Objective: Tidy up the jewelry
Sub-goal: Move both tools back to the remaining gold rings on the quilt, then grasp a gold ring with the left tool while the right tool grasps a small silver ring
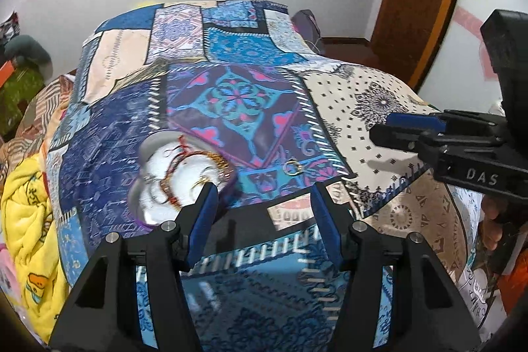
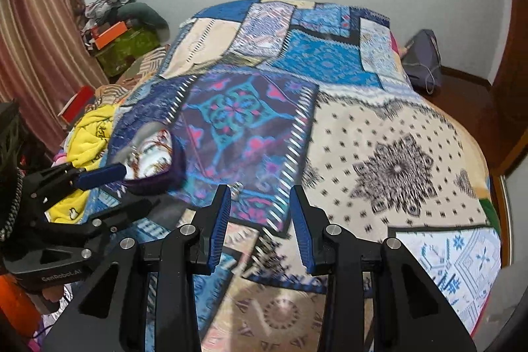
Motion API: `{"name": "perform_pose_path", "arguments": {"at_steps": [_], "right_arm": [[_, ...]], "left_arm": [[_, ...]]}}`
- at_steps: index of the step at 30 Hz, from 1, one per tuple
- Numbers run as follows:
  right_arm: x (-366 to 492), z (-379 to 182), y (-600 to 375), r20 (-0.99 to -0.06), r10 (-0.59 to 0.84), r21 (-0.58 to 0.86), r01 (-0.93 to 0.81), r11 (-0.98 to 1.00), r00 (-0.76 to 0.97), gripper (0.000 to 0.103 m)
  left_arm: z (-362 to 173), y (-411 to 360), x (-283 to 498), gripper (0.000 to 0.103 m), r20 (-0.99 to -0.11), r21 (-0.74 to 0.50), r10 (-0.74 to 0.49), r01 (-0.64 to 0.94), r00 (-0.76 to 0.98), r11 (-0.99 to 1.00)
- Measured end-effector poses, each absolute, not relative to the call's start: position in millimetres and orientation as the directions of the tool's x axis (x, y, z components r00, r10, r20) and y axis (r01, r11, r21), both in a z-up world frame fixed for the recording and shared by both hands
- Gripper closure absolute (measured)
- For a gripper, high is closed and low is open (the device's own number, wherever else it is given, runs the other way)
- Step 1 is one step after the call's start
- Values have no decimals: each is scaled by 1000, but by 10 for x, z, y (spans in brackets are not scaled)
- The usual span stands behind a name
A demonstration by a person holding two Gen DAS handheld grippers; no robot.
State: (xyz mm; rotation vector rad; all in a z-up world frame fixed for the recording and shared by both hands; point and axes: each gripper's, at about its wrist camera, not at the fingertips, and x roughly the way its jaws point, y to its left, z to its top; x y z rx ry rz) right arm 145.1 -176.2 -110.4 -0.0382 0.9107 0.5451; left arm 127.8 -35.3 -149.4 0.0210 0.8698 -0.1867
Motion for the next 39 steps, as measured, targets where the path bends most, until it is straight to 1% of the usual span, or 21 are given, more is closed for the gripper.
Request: {"name": "perform_pose_path", "arguments": {"at_steps": [5, 6, 8, 10, 12, 16, 20, 23, 27, 29, 30, 31, 36, 37, 39], "right_arm": [[1448, -1222, -1867, -773, 423, 204, -447, 871, 473, 69], [1448, -1240, -1881, -776, 421, 203, -445, 872, 470, 69], [1453, -1272, -1902, -780, 419, 203, -445, 872, 465, 69], [1461, -1289, -1916, -782, 416, 201, -444, 873, 464, 69], [1476, -1306, -1940, -782, 416, 203, -442, 874, 464, 69], [1500, -1330, -1996, -779, 422, 216, -434, 875, 463, 69], [1532, -1360, -2027, -779, 425, 225, -428, 875, 460, 69], [1565, -1390, -2052, -781, 427, 232, -424, 876, 455, 69], [1584, -1447, -2059, -785, 433, 244, -422, 873, 443, 69], [1591, -1471, -2045, -787, 437, 251, -420, 872, 436, 69], [1597, -1478, -2034, -787, 440, 256, -420, 871, 432, 69], [1600, -1479, -2027, -786, 444, 259, -422, 869, 430, 69], [1584, -1435, -2003, -777, 453, 258, -436, 862, 436, 69], [1577, -1424, -2002, -776, 453, 256, -438, 862, 438, 69], [1583, -1408, -1995, -775, 454, 255, -440, 861, 440, 69]], "left_arm": [[-1582, -504, 1357, 46, -774, -65, -187, 217, 605, 974], [-1605, -535, 1377, 48, -776, -64, -190, 226, 601, 972], [-1660, -596, 1421, 54, -784, -68, -202, 242, 586, 968], [-1733, -636, 1495, 64, -797, -92, -226, 256, 561, 962], [-1811, -659, 1567, 70, -810, -119, -245, 260, 533, 958], [-1967, -666, 1723, 71, -835, -146, -252, 244, 490, 959], [-2078, -650, 1857, 71, -850, -142, -233, 221, 473, 965], [-2100, -637, 1923, 71, -849, -146, -233, 213, 474, 966], [-2127, -681, 1977, 71, -843, -121, -205, 196, 498, 973], [-2151, -751, 1984, 74, -840, -86, -179, 200, 512, 976], [-2156, -790, 1985, 77, -839, -61, -162, 205, 519, 977], [-2161, -815, 1989, 82, -839, -52, -157, 211, 521, 976], [-2166, -785, 2012, 86, -840, -68, -169, 210, 515, 975], [-2164, -781, 2014, 96, -840, -70, -172, 211, 515, 975], [-2147, -781, 1999, 97, -839, -76, -179, 213, 514, 974]]}}
